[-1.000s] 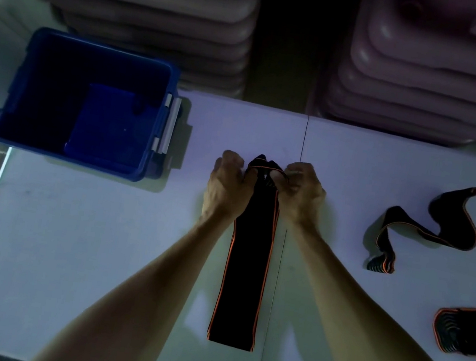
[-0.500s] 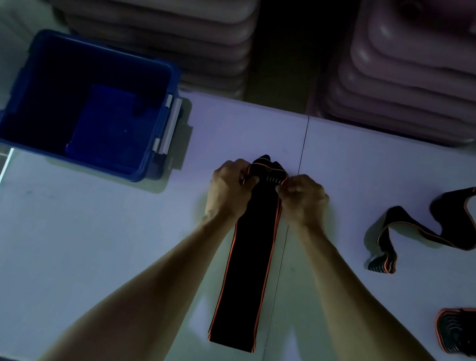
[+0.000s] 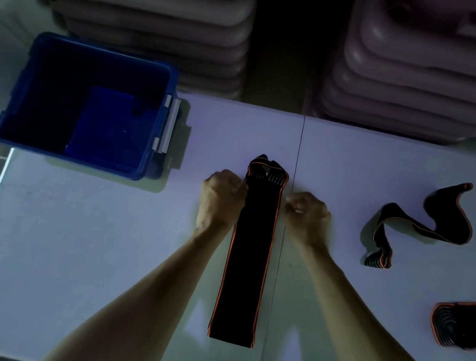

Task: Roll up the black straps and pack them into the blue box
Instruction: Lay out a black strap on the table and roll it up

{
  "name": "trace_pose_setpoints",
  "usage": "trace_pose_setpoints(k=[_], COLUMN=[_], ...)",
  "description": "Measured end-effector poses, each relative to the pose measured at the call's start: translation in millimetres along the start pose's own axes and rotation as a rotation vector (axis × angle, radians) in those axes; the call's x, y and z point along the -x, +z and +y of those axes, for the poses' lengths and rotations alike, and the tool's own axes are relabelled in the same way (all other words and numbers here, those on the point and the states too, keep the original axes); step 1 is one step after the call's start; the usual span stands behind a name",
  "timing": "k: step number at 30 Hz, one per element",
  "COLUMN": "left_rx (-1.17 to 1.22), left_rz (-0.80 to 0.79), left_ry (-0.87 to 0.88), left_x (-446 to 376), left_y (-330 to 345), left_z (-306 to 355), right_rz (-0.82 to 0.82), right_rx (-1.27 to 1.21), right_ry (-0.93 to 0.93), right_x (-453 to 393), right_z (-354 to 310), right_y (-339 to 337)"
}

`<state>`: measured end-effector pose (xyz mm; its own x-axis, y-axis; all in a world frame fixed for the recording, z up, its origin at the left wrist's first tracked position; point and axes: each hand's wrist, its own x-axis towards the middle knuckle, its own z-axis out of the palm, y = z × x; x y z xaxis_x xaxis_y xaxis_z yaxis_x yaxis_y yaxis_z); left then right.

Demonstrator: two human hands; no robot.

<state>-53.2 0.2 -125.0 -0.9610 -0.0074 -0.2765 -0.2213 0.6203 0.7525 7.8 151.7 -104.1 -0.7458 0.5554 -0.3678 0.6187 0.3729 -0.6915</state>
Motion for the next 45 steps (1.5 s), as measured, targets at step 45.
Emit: trace_pose_setpoints(k=[45], left_rx=[0.053], left_rz=[0.014], left_ry=[-0.254], left_x=[200.5], left_y=[-33.1], left_z=[-64.1], right_rz=[-0.434], right_rx=[0.036], right_ry=[-0.053], right_x=[174.3], right_z=[105.1], right_y=[-20.9])
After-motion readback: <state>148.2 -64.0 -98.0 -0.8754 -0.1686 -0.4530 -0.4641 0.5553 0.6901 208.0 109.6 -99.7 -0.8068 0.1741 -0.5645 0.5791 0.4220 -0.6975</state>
